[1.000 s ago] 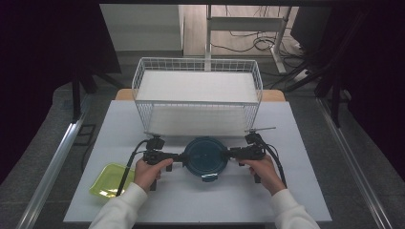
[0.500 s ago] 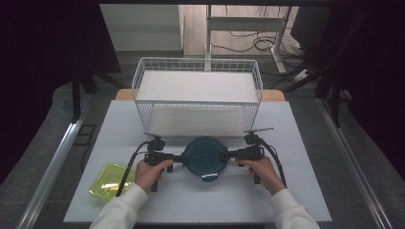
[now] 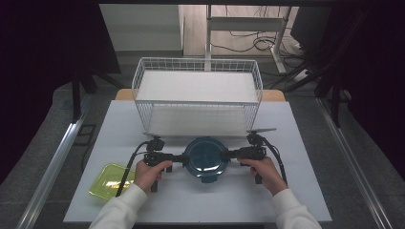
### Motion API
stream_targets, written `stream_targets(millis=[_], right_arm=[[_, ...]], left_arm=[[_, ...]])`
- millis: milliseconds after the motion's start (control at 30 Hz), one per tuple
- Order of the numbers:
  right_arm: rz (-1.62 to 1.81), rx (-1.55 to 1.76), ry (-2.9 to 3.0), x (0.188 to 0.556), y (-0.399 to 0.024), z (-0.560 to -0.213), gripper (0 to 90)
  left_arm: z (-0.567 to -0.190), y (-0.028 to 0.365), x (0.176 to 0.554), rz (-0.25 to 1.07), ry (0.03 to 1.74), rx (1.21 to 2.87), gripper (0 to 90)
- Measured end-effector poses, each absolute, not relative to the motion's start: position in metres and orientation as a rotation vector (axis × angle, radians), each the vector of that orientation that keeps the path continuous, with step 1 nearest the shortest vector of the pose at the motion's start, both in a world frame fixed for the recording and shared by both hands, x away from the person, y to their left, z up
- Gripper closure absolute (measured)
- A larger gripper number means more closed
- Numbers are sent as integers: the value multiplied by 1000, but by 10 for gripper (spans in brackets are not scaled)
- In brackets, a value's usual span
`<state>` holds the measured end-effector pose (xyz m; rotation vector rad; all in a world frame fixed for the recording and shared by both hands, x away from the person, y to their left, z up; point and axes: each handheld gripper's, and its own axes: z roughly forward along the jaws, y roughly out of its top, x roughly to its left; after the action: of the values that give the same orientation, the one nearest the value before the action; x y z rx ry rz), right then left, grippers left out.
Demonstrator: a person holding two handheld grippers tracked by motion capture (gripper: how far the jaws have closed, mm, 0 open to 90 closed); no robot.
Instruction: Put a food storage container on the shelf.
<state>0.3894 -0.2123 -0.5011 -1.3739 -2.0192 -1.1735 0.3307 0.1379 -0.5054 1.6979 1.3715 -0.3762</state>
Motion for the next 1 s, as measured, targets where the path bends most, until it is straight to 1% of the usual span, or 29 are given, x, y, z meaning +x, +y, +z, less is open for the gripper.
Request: stream_targets(millis=[267, 433, 500, 700, 1000], right_arm=[[-1191, -1371, -1972, 388, -217, -502, 476], [-1193, -1364, -1971, 387, -218, -500, 483], [-1194, -1360, -1981, 387, -220, -500, 535], [-1186, -1373, -1980, 386, -219, -500, 529], [-1176, -1407, -1929, 383, -222, -499, 552]], left_arm=[[-506, 139, 329, -375, 1368, 1681, 597], [-505, 140, 328, -369, 1362, 1687, 600], [-505, 140, 328, -369, 1359, 1687, 601], [-504, 139, 329, -367, 1365, 1684, 604], [-501, 139, 326, -360, 1360, 1674, 633]])
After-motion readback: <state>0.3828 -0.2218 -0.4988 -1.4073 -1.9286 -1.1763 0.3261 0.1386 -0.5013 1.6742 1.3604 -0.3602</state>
